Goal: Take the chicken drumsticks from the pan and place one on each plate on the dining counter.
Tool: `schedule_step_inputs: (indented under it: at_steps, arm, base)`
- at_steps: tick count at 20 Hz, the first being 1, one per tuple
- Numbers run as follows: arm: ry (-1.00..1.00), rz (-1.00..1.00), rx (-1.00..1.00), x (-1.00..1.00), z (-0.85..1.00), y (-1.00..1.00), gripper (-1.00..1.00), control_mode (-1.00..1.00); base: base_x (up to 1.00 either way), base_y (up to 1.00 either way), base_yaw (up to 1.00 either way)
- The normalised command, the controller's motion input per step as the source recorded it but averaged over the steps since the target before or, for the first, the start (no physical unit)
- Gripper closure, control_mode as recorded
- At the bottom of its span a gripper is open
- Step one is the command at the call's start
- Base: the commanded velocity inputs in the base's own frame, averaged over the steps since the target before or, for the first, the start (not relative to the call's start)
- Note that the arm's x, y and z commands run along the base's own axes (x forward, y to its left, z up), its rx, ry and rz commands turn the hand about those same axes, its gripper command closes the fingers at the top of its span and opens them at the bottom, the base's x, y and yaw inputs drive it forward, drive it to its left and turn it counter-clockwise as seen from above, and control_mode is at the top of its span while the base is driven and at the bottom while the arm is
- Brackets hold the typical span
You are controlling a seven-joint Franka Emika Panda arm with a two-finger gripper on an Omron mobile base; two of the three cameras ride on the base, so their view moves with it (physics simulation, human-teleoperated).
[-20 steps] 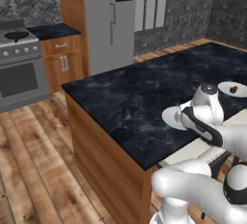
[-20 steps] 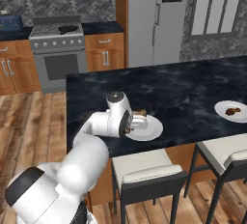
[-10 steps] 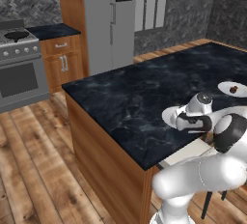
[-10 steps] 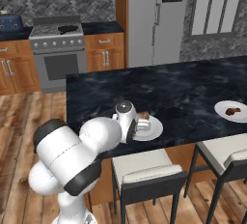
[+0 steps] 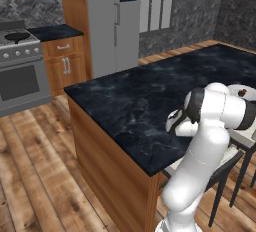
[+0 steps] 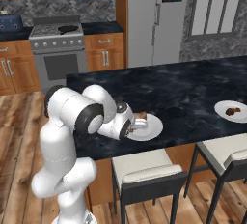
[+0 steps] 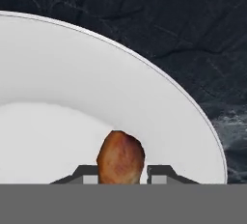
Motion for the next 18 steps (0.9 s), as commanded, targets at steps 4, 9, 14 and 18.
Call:
schedule_step_inputs:
  at_steps: [4, 9, 14, 18]
  arm:
    - [0.00, 0.00, 0.09, 0.01, -0.51, -0.67, 1.00, -1.00]
    - [-0.01, 0.00, 0.18, 0.04, -0.27, -0.89, -1.00, -1.00]
    - [-0.08, 0.00, 0.18, 0.00, -0.01, -0.71, -1.00, -1.00]
    - [-0.01, 0.00, 0.12, 0.00, -0.01, -0.56, -1.00, -1.00]
  base:
    - [0.00, 0.00, 0.00]
    - [0.00, 0.00, 0.00]
    - [0.00, 0.00, 0.00]
    - [0.00, 0.00, 0.00]
